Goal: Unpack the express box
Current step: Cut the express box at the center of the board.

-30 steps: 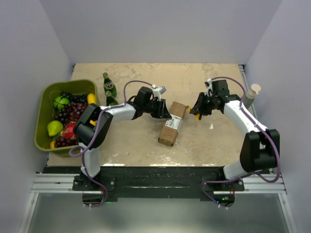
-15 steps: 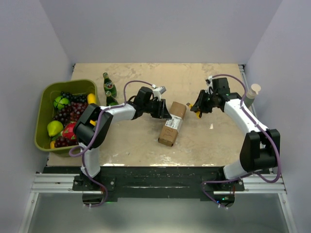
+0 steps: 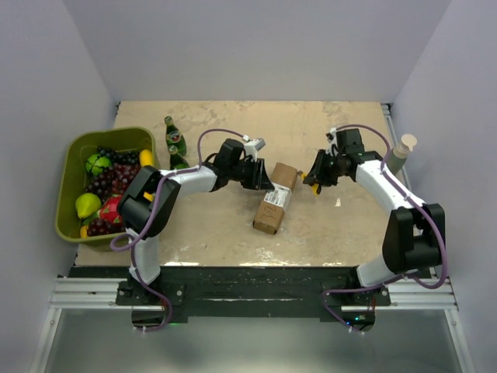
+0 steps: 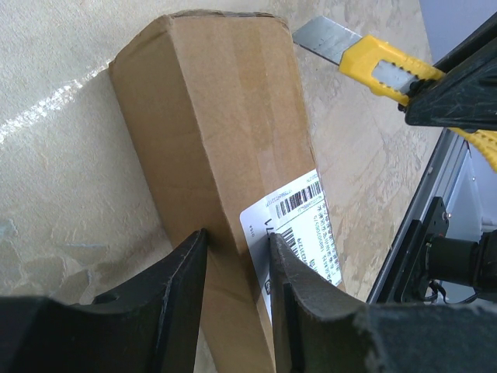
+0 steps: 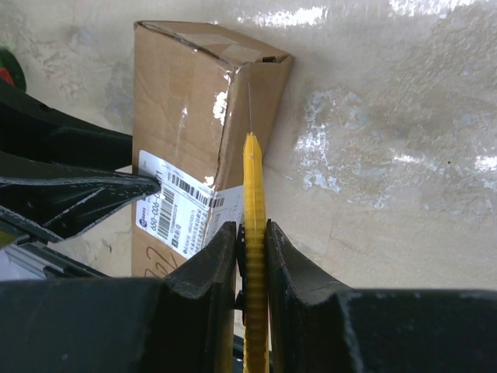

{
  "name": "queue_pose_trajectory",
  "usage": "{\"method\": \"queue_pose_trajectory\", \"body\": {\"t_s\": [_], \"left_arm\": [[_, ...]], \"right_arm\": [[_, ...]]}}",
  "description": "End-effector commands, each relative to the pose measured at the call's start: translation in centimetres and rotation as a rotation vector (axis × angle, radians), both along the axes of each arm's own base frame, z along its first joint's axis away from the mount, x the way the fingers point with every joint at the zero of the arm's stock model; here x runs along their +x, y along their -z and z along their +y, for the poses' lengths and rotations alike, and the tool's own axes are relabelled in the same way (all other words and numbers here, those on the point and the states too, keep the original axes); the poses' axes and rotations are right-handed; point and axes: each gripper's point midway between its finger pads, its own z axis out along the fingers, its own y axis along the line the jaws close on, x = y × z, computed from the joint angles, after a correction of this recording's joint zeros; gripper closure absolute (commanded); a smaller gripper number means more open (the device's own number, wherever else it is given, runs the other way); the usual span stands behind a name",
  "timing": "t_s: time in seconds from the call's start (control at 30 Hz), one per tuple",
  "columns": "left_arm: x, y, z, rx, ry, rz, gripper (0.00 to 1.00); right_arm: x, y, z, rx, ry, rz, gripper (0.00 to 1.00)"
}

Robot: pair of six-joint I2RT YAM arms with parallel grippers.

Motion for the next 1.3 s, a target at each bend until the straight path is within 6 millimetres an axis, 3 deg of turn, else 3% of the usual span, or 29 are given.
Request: {"method": "queue_pose_trajectory", "body": {"t_s": [0.0,0.27,0.5,1.27], "left_arm": [[-3.7,8.6,3.2,0.247,-0.023,0.17,0.71],[-3.7,8.7,3.2,0.249,-0.022,0.174,0.71],[-3.7,8.6,3.0,0.245,-0.019,0.173,0.71],[-3.8,9.0,3.2,0.256,-0.022,0.183,0.72]], "right_arm": [[-0.1,-0.7,0.5,0.023,-0.004,-0.021,1.0],[1.5,-2.9,-0.1,-0.005,0.023,-0.087,1.0],[1.2,-2.5,-1.0,-0.023,0.056,-0.063,1.0],[0.7,-2.9,0.0,0.036,0.028,-0.068,1.0]]}}
